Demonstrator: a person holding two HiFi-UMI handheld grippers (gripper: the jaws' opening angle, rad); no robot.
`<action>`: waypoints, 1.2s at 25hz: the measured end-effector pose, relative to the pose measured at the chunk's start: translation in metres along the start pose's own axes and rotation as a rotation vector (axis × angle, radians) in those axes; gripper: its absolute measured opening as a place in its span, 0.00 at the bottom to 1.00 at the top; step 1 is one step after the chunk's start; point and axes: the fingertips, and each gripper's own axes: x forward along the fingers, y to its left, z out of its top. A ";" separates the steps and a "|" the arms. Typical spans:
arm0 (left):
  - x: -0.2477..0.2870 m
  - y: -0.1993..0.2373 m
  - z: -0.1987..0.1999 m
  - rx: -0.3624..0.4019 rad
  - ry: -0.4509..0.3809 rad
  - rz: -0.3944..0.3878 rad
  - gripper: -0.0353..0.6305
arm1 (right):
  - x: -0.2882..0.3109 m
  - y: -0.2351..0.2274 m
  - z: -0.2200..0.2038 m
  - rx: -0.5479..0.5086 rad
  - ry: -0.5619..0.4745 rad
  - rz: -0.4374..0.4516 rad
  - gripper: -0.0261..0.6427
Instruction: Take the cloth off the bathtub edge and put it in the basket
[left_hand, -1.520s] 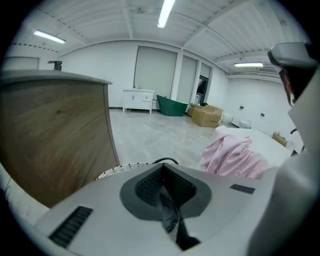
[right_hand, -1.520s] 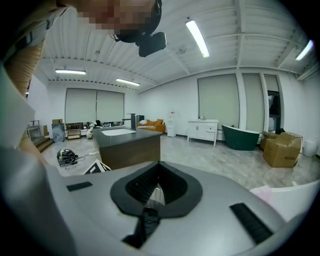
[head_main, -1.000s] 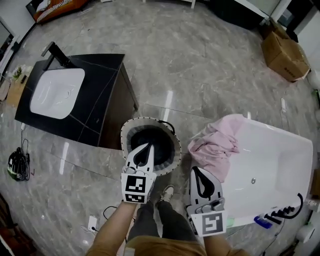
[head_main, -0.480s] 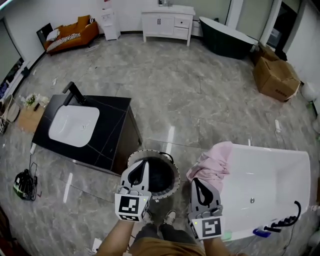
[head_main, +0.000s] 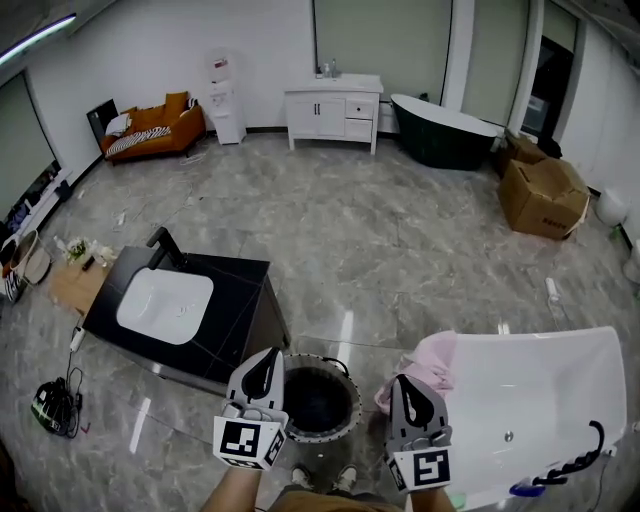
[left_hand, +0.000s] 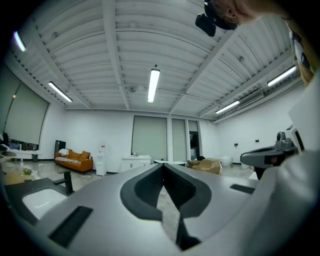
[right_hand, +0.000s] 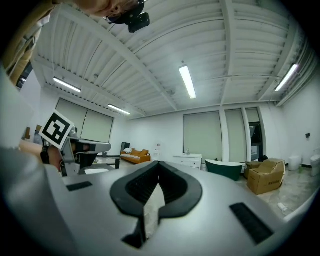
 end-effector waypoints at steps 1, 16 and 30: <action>-0.003 0.001 0.009 0.002 -0.014 0.000 0.06 | -0.002 -0.003 0.008 0.014 -0.013 -0.006 0.05; -0.044 0.020 0.109 0.061 -0.164 -0.030 0.06 | 0.006 -0.015 0.090 0.041 -0.157 0.003 0.05; -0.076 0.055 0.127 0.079 -0.147 -0.009 0.06 | 0.004 -0.012 0.102 -0.011 -0.199 0.039 0.05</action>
